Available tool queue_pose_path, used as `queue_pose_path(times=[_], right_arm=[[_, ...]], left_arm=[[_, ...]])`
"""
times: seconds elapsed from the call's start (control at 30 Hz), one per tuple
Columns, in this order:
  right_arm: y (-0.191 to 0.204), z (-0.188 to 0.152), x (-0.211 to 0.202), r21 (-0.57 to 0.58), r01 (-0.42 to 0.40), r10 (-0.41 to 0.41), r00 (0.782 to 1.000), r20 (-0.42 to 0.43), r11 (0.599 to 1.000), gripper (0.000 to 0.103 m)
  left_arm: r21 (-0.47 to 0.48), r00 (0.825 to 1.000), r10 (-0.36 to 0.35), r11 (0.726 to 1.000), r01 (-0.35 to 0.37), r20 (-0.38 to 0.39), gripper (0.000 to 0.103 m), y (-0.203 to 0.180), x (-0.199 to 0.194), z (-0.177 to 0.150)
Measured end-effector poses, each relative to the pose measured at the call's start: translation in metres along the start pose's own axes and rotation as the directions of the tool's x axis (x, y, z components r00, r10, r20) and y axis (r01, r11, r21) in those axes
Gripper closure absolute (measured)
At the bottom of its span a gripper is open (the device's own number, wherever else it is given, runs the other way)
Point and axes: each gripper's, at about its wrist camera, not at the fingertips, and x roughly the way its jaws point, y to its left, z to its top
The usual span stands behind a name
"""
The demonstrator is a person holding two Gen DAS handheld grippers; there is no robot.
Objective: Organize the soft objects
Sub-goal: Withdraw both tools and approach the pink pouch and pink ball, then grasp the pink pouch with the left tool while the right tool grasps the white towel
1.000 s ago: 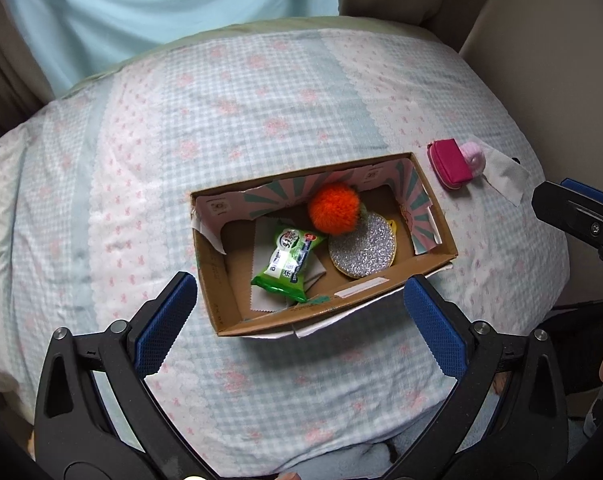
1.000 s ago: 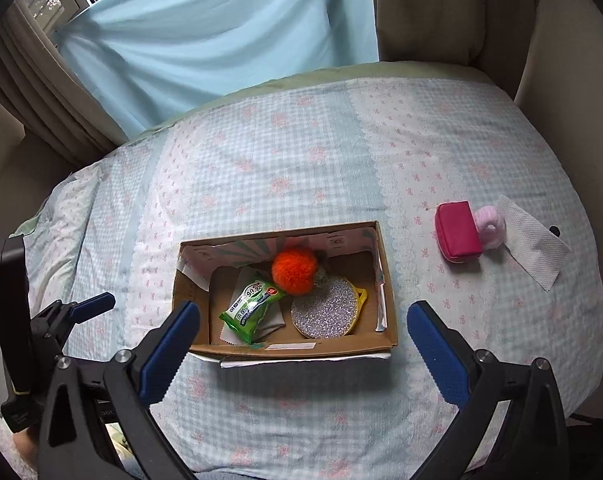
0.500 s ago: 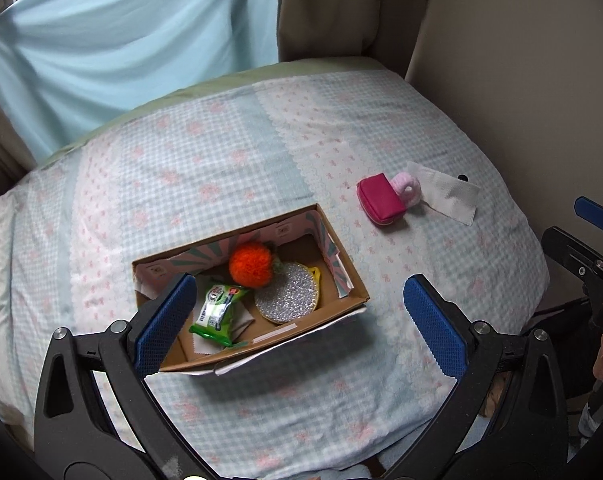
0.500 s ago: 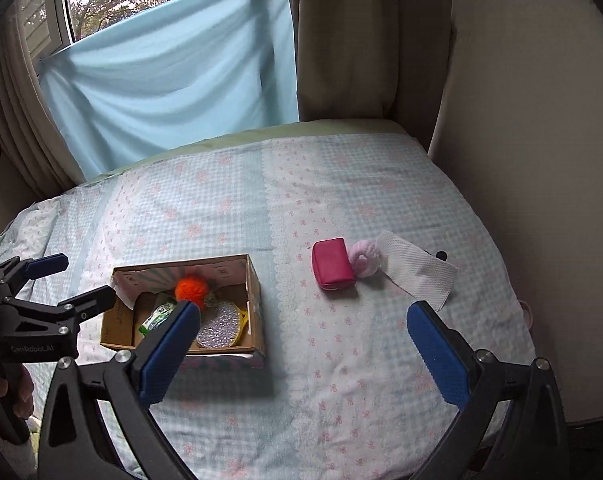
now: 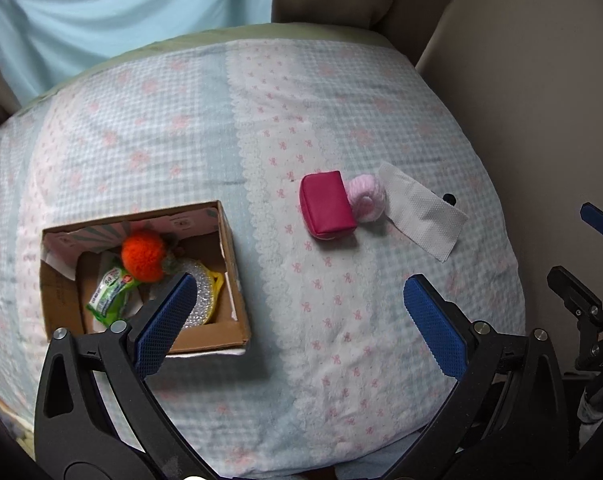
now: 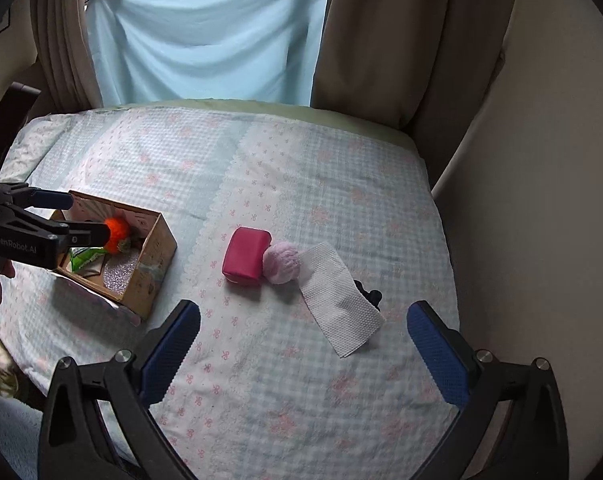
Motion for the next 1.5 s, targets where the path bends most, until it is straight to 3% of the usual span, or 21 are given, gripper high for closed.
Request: queue_pose_path(times=[0.27,0.43,0.77,1.03,1.27,1.3,1.33,1.4,1.5], right_arm=[[-0.044,0.007,0.073,-0.193,-0.111,0.097,0.992,-0.083,0.975,0.000],[-0.056,0.011,0.125,-0.263,-0.161,0.128,0.982,-0.138,0.951,0.000],[-0.056,0.005,0.229,-0.293,-0.229,0.148,0.950,-0.274,0.928,0.000],[-0.048,0.001,0.299,-0.330,-0.253,0.126,0.924,-0.361,0.909,0.000],[-0.038,0.008,0.341,-0.343,-0.312,0.150,0.894,-0.423,0.886,0.000],[-0.037,0.009,0.345,-0.333,-0.323,0.161,0.888,-0.431,0.886,0.002],[-0.037,0.010,0.349,-0.320,-0.336,0.175,0.880,-0.442,0.886,0.012],[-0.037,0.010,0.356,-0.299,-0.351,0.189,0.868,-0.459,0.887,0.015],[-0.035,0.010,0.357,-0.306,-0.344,0.182,0.872,-0.454,0.888,0.023]], left_arm=[[-0.098,0.995,0.025,0.995,-0.034,-0.094,0.000,-0.026,0.070,0.010],[-0.106,0.987,0.022,0.994,-0.039,-0.157,0.000,-0.030,0.122,0.019],[-0.077,0.962,0.027,0.996,-0.050,-0.272,0.000,-0.038,0.234,0.038],[-0.065,0.942,0.037,0.996,-0.062,-0.333,0.000,-0.033,0.287,0.051],[-0.009,0.937,0.053,0.998,-0.060,-0.345,0.001,-0.035,0.318,0.066],[0.001,0.938,0.056,0.998,-0.059,-0.343,0.001,-0.036,0.320,0.068],[0.013,0.938,0.058,0.998,-0.057,-0.341,0.001,-0.037,0.322,0.070],[0.035,0.941,0.058,0.998,-0.049,-0.335,0.003,-0.040,0.324,0.075],[0.051,0.944,0.043,0.998,-0.028,-0.328,0.019,-0.043,0.322,0.078]])
